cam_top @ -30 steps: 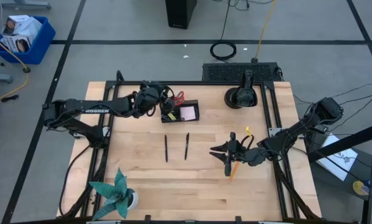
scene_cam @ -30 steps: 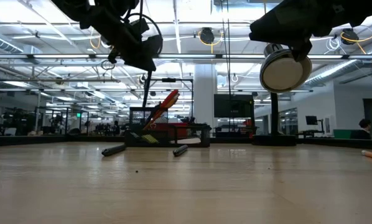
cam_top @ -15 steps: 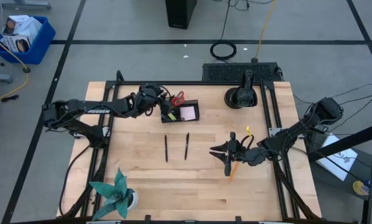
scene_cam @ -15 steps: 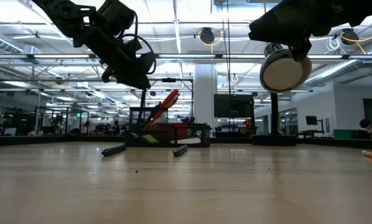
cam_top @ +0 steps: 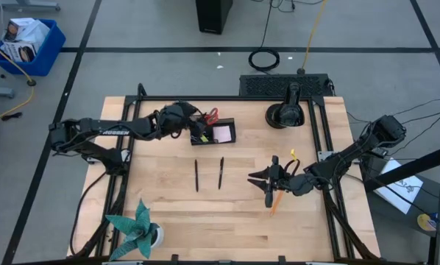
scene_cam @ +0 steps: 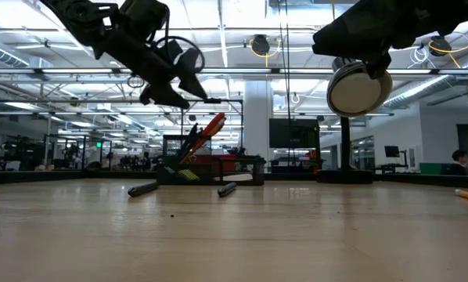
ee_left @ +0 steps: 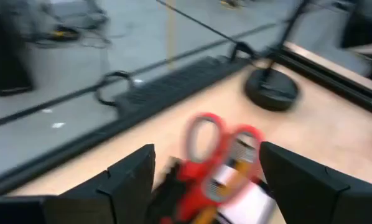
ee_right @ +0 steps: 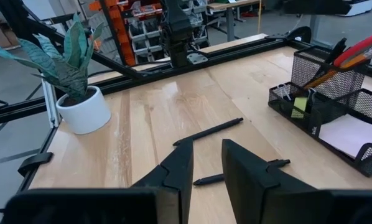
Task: Pick and place office supplies into organizer
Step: Put the orange pencil into the black desk organizer
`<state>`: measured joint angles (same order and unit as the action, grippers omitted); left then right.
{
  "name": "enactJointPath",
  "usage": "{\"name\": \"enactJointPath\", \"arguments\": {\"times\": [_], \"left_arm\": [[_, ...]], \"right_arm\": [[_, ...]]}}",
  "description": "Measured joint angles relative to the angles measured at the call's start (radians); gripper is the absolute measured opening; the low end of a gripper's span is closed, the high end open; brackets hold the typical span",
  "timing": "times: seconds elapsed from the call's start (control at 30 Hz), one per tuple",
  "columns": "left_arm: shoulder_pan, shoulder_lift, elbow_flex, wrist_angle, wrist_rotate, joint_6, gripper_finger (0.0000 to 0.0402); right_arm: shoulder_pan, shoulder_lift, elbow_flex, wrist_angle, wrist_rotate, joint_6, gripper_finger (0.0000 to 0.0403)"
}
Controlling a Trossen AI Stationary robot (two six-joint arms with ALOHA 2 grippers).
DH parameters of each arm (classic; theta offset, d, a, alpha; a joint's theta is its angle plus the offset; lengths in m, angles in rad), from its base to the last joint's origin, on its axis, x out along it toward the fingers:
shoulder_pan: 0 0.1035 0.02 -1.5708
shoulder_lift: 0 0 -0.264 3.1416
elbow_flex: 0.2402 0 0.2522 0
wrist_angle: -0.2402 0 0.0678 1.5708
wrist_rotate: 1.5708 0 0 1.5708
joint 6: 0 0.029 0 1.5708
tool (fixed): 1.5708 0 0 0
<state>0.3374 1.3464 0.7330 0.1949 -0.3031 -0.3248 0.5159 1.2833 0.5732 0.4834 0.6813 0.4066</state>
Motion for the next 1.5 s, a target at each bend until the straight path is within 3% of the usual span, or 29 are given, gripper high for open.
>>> {"name": "enactJointPath", "arguments": {"times": [0.27,0.7,0.93,1.03,1.17,1.4,1.5], "left_arm": [[-0.091,0.000,0.000,0.024,0.174,-0.008,0.0290],[-0.374,0.000,0.000,0.020,0.191,-0.093,0.0258],[-0.530,0.008,0.000,0.019,0.048,-0.069,0.0255],[-0.575,0.008,0.000,0.022,-0.017,-0.058,0.0256],[-0.613,0.008,0.000,0.021,-0.037,-0.029,0.0257],[-0.636,0.008,0.000,0.009,-0.065,-0.004,0.0257],[-0.636,0.008,-0.006,0.009,-0.065,-0.002,0.0257]], "right_arm": [[0.000,0.000,0.000,-0.009,-0.002,0.001,0.0075],[0.003,0.000,-0.016,-0.042,-0.005,0.056,0.0075],[0.003,0.000,-0.103,0.037,-0.007,0.234,0.0075],[-0.002,-0.004,-0.123,0.063,-0.057,0.285,0.0075],[0.017,-0.006,-0.124,0.116,-0.094,0.317,0.0075],[0.185,0.061,-0.121,0.446,0.282,0.012,0.0075],[0.239,0.099,-0.080,0.471,0.412,-0.080,0.0075]]}}
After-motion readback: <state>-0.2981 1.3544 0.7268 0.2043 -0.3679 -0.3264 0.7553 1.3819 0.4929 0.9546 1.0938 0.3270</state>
